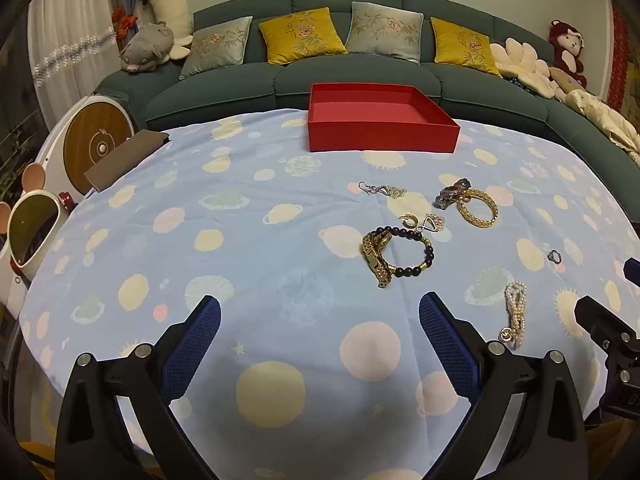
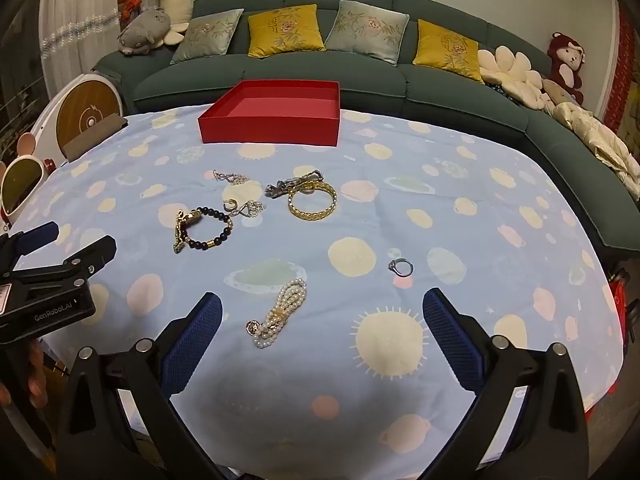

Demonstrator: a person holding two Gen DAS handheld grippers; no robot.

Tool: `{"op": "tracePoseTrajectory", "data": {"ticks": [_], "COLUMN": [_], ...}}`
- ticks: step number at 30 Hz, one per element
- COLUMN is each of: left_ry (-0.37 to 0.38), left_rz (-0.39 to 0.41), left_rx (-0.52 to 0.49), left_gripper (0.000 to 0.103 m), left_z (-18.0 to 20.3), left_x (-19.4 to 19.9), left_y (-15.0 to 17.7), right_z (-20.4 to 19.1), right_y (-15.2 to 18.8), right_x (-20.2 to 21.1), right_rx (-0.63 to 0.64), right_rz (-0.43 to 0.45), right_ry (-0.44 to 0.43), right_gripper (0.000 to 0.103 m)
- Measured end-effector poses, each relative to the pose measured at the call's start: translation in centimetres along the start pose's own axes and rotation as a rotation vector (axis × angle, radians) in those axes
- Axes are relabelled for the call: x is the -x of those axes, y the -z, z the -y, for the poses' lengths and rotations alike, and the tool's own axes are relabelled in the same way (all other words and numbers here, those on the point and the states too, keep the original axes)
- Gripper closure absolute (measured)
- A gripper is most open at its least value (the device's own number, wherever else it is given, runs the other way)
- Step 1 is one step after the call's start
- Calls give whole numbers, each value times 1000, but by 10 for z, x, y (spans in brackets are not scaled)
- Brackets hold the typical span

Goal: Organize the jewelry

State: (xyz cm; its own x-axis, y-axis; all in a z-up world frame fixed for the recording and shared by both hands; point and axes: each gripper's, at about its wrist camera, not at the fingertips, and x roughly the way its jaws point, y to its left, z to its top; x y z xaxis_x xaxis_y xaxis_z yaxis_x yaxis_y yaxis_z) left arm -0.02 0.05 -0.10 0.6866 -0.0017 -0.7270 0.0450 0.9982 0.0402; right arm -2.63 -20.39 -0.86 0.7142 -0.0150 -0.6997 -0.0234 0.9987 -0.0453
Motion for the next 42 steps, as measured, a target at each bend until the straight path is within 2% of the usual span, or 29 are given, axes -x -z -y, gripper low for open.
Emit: {"op": "tracePoseTrajectory", "data": {"ticks": [7, 13, 42], "left_ry": [-6, 23, 29], "left_rz": [5, 7, 13], "left_rx": [-39, -28, -31], "left_gripper": [6, 6, 6], "left_z": [11, 7, 11], "left_x": [11, 7, 14], "left_y": [3, 6, 8], "right_z": [-3, -5, -12], "right_y": [3, 1, 3], "right_x": [5, 11, 4], "right_rx": [-1, -6, 9], "right_rz": [11, -3, -2], "right_ry": [-10, -23, -30], "right_gripper": [5, 5, 5]}}
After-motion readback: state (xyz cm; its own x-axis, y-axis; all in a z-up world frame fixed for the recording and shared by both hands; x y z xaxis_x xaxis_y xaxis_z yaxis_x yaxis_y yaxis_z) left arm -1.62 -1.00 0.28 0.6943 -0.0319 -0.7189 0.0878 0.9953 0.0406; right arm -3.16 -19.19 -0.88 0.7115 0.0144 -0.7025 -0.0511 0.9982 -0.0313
